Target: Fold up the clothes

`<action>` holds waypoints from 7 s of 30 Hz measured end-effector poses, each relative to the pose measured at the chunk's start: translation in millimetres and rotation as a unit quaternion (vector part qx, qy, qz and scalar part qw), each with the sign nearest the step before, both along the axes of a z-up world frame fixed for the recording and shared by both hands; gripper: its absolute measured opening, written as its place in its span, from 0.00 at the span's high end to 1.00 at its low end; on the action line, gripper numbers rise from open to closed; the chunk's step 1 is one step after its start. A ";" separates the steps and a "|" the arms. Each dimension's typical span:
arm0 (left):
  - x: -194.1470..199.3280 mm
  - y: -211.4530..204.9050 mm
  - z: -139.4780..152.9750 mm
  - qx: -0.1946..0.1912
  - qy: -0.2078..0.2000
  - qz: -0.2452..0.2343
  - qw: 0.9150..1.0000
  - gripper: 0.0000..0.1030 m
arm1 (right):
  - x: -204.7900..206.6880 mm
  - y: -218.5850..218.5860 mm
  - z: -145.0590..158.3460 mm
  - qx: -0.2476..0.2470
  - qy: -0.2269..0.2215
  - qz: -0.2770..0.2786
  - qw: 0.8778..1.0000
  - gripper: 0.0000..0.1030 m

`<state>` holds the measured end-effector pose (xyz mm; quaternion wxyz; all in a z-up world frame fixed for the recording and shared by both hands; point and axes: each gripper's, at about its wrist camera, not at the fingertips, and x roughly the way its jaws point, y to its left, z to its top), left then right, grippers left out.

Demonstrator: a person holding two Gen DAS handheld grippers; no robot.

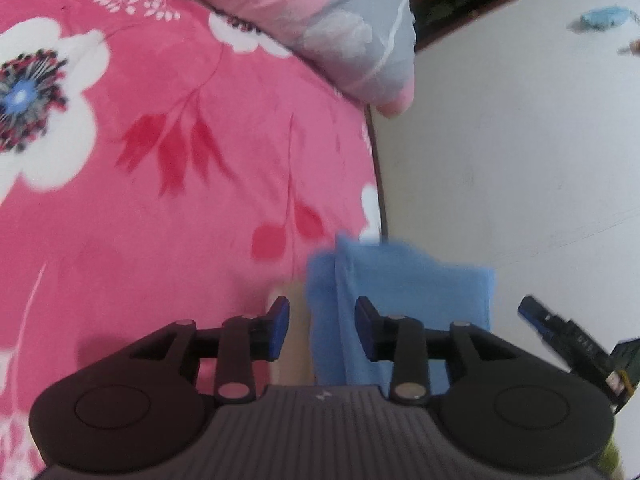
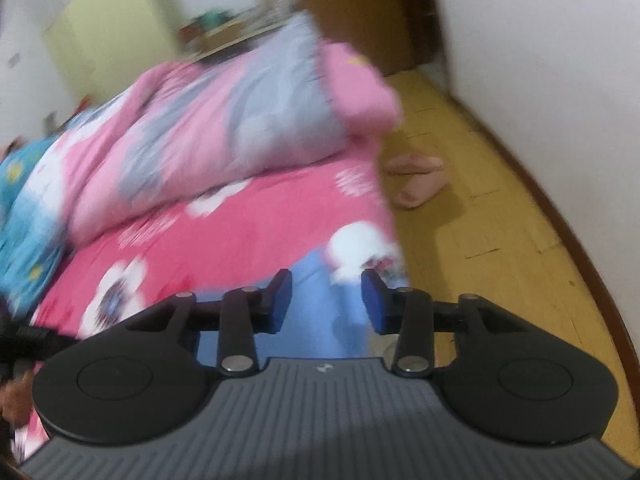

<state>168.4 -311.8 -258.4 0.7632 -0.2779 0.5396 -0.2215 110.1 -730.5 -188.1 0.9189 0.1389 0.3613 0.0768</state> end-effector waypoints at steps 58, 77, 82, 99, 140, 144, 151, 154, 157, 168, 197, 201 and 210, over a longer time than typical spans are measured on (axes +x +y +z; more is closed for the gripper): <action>-137.8 0.1 -53.7 -0.125 0.083 -0.034 0.988 0.90 | 140.5 258.2 -31.2 -0.090 0.124 0.538 0.829 0.96; -151.6 4.1 -52.9 -0.114 0.084 -0.039 0.989 0.86 | 162.0 264.9 -47.3 -0.144 0.119 0.450 0.873 0.95; -156.0 6.3 -49.5 -0.106 0.076 -0.041 0.991 0.85 | 141.0 242.6 -35.1 -0.111 0.111 0.427 0.890 0.96; -157.2 17.1 29.5 0.011 -0.026 -0.035 0.999 0.75 | 55.1 165.5 -4.8 -0.066 0.073 0.303 0.948 0.91; 67.2 -237.3 41.1 0.066 -0.144 -0.210 0.965 0.47 | -101.6 14.3 -56.4 0.078 0.067 -0.065 0.993 0.66; 68.6 -259.0 34.4 0.091 -0.150 -0.235 0.956 0.47 | -125.5 13.2 -62.3 0.093 0.086 -0.075 0.989 0.66; 66.8 -270.8 21.1 0.102 -0.147 -0.249 0.952 0.47 | -146.6 7.1 -77.9 0.149 0.099 -0.098 0.979 0.79; 67.2 -272.1 17.3 0.099 -0.142 -0.249 0.953 0.47 | -152.8 3.3 -78.6 0.186 0.086 -0.108 0.973 0.92; 66.2 -274.8 17.4 0.100 -0.142 -0.252 0.952 0.47 | -158.4 2.8 -69.6 0.194 0.079 -0.109 0.972 0.94; 56.4 -281.8 24.1 0.104 -0.163 -0.278 0.941 0.47 | -195.4 2.6 -34.7 0.221 0.084 -0.109 0.966 0.95; 32.0 -300.9 8.8 0.161 -0.245 -0.313 0.903 0.46 | -177.0 47.0 -78.6 0.060 0.075 0.003 0.995 0.86; 34.8 -299.6 7.3 0.154 -0.242 -0.306 0.908 0.46 | -174.2 61.5 -78.1 0.024 0.061 0.036 0.997 0.87; 47.8 -289.9 -1.1 0.118 -0.218 -0.290 0.924 0.46 | -201.0 69.1 -59.3 -0.021 0.137 0.059 0.989 0.86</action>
